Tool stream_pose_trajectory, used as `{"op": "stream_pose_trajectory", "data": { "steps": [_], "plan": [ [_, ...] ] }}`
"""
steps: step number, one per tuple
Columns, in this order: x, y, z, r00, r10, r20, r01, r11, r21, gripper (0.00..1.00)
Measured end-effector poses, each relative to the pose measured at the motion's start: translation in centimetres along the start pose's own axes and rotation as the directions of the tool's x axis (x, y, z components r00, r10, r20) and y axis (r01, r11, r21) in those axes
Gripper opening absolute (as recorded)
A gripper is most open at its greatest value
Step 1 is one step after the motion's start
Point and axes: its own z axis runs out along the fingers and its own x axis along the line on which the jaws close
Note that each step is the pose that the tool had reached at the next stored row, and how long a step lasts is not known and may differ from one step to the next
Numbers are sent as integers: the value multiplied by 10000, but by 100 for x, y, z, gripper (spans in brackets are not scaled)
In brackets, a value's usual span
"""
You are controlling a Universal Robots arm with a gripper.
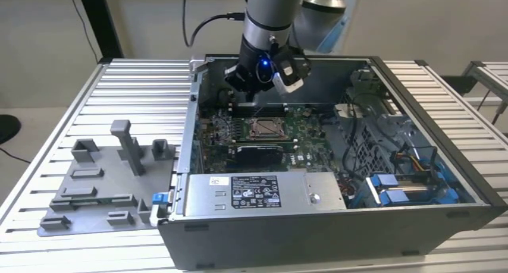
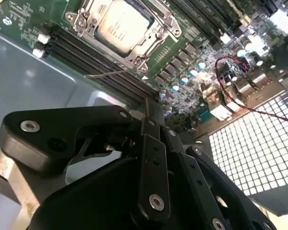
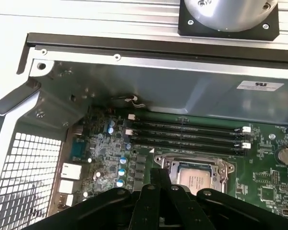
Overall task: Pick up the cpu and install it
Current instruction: 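Install the first cpu locking lever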
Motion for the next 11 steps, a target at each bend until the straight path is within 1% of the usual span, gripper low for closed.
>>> {"op": "stream_pose_trajectory", "data": {
  "steps": [1, 4, 5, 7, 8, 11],
  "plan": [
    [1, -2, 8, 10000, -15, 14, 15, 10000, -67, 0],
    [2, -8, 28, 10000, -50, 75, 53, 9994, -329, 0],
    [1, -10, 34, 9999, -64, 105, 68, 9991, -416, 0],
    [1, -14, 48, 9998, -88, 161, 97, 9984, -560, 0],
    [0, -18, 63, 9998, -95, 178, 105, 9982, -592, 0],
    [5, -34, 115, 9998, -97, 179, 107, 9982, -591, 0]
  ]
}}
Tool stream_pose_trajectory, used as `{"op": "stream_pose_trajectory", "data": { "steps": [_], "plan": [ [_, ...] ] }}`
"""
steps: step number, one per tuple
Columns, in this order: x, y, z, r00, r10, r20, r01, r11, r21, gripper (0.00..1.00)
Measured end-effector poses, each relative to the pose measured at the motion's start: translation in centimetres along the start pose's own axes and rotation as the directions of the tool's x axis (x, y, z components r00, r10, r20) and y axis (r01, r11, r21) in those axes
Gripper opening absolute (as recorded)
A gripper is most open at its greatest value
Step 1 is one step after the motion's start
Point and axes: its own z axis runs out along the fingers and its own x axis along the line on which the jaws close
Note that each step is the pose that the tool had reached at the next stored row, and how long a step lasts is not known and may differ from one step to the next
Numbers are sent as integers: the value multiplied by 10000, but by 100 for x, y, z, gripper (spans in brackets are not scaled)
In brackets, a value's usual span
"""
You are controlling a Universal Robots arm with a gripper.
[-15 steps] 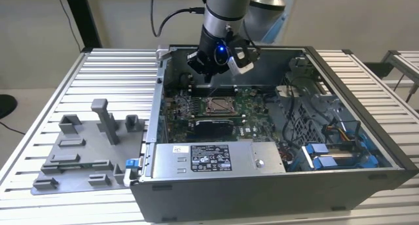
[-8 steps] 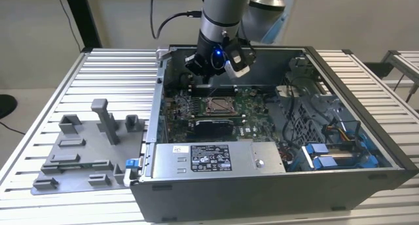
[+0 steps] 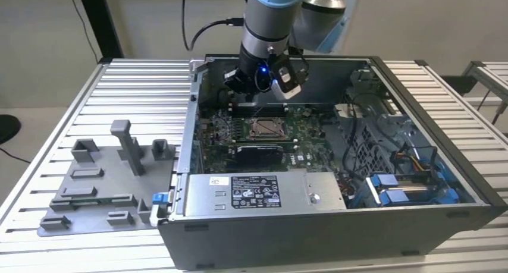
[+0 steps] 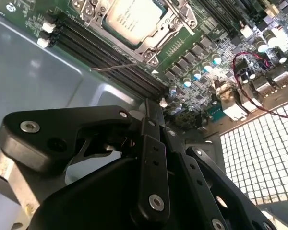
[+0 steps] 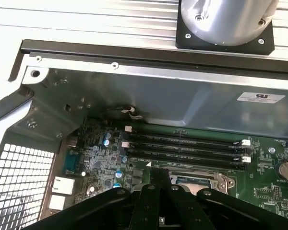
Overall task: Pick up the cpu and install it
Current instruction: 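Install the first cpu locking lever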
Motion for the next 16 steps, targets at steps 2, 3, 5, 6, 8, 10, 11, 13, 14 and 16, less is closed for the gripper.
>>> {"op": "stream_pose_trajectory", "data": {
  "steps": [2, 3, 5, 6, 8, 10, 11, 13, 14, 16],
  "plan": [
    [6, -13, 35, 10000, -6, 5, 6, 10000, -4, 0],
    [9, -19, 52, 10000, -11, 11, 11, 10000, -9, 0],
    [9, -26, 71, 10000, -24, 14, 24, 10000, -44, 0],
    [9, -26, 71, 10000, -31, 12, 31, 10000, -44, 0],
    [10, -26, 71, 10000, -36, 9, 37, 10000, -44, 0],
    [8, -30, 84, 10000, -40, 11, 40, 10000, -50, 0],
    [8, -37, 101, 10000, -42, 15, 42, 10000, -61, 0],
    [7, -50, 135, 10000, -44, 20, 44, 10000, -83, 0],
    [7, -56, 151, 10000, -45, 22, 45, 9999, -93, 0],
    [5, -67, 179, 10000, -52, 36, 53, 9999, -141, 0]
  ]
}}
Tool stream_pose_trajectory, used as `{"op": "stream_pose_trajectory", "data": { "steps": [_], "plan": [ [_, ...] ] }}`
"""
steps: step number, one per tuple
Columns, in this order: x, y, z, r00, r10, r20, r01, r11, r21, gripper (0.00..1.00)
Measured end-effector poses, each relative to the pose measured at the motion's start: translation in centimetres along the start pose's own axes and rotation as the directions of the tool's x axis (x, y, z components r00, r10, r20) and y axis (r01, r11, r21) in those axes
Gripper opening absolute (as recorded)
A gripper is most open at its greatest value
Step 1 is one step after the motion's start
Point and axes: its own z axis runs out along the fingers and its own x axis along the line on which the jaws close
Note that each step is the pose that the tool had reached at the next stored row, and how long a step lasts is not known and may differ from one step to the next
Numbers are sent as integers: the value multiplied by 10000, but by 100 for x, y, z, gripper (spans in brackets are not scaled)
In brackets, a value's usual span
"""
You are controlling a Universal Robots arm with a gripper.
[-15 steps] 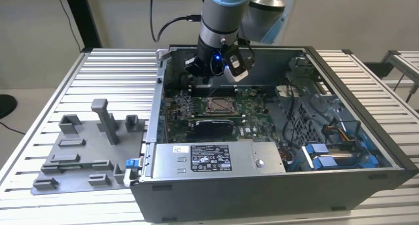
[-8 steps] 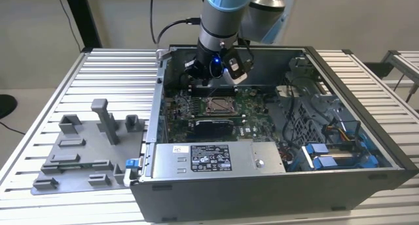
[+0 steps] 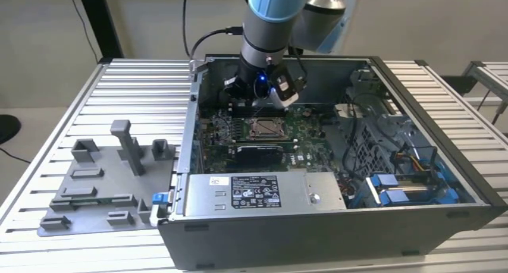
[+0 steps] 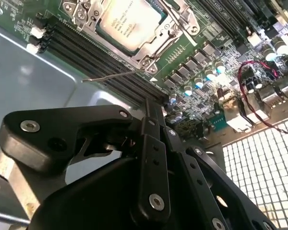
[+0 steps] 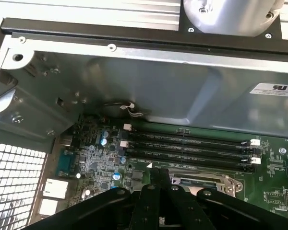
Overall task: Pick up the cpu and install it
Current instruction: 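Install the first cpu locking lever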
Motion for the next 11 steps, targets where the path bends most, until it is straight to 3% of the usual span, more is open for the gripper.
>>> {"op": "stream_pose_trajectory", "data": {
  "steps": [6, 11],
  "plan": [
    [-1, -27, 67, 10000, -32, 67, 33, 9997, -246, 0],
    [-4, -49, 132, 9999, -52, 109, 57, 9992, -406, 0]
  ]
}}
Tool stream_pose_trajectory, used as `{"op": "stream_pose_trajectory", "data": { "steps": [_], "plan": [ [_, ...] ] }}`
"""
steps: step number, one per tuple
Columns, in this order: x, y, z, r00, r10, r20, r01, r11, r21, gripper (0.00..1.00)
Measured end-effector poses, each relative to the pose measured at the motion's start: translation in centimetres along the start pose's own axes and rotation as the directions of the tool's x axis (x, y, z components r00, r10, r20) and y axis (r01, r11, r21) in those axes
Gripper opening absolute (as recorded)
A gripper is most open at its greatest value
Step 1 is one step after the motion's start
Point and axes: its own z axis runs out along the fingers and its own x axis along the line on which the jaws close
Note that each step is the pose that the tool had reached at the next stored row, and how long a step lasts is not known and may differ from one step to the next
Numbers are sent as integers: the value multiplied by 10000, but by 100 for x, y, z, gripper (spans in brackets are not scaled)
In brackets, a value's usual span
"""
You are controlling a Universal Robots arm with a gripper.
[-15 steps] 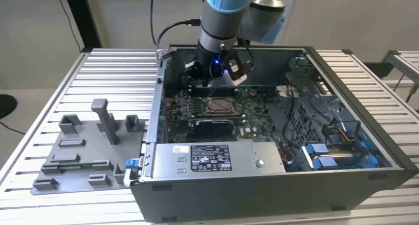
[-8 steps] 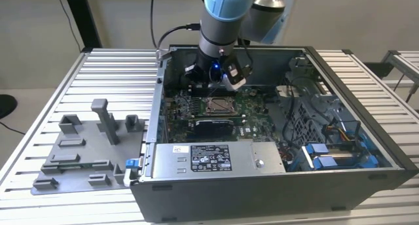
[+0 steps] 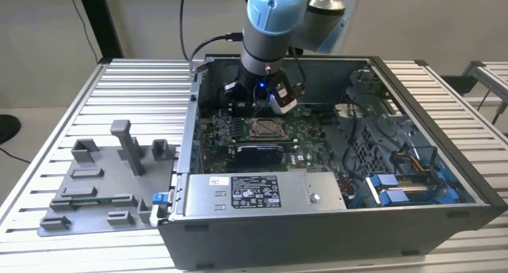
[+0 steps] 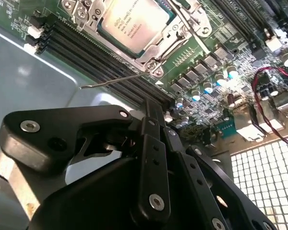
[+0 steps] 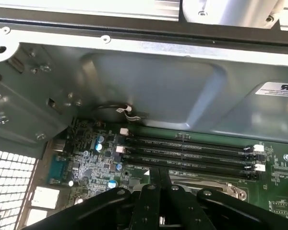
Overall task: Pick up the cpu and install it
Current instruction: 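Install the first cpu locking lever, then install the second cpu locking lever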
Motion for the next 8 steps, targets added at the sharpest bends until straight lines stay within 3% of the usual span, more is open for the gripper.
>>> {"op": "stream_pose_trajectory", "data": {
  "steps": [4, 8],
  "plan": [
    [-5, 15, 61, 10000, -17, 27, 17, 9999, -153, 0],
    [-7, -8, 130, 10000, -20, 32, 21, 9998, -180, 0]
  ]
}}
